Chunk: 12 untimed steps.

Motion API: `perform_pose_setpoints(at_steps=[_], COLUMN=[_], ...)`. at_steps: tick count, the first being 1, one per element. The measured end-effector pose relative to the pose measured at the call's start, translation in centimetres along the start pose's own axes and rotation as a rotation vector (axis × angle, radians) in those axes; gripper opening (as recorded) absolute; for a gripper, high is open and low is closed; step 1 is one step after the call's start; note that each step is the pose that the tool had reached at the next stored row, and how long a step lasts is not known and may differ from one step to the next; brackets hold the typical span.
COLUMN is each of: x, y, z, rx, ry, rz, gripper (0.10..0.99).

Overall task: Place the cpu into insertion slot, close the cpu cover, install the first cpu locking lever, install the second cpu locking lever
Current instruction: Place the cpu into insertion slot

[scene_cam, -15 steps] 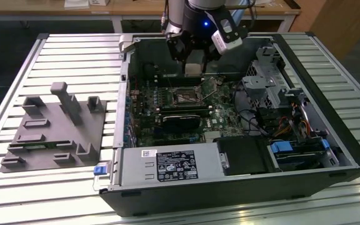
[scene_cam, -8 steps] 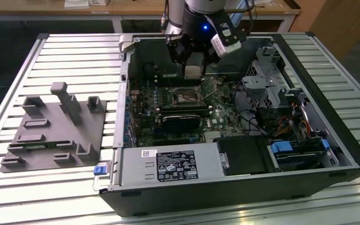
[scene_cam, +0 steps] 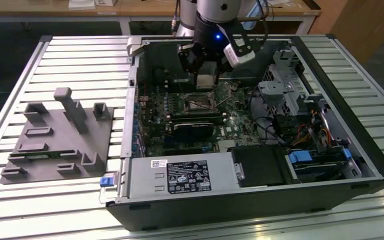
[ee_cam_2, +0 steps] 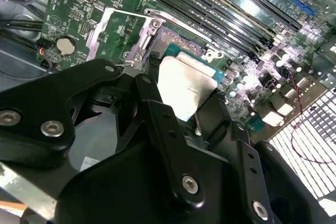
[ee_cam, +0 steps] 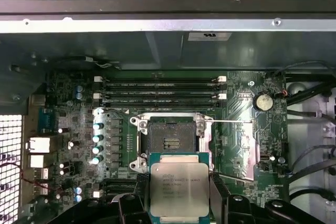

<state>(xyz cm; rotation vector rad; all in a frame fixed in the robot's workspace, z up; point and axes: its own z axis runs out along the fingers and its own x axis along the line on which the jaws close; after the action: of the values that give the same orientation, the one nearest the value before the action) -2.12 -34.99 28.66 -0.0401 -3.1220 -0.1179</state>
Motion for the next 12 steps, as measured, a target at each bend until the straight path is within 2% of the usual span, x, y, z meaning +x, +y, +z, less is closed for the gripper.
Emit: perform_pose_setpoints(at_steps=[6,12], x=[-0.02,0.08], y=[-0.08,-0.16], z=[1.09,2.13], rx=[0.0,0.0], ry=[-0.0021,-0.0098], rz=[-0.001,-0.003], gripper=[0.541,0.541])
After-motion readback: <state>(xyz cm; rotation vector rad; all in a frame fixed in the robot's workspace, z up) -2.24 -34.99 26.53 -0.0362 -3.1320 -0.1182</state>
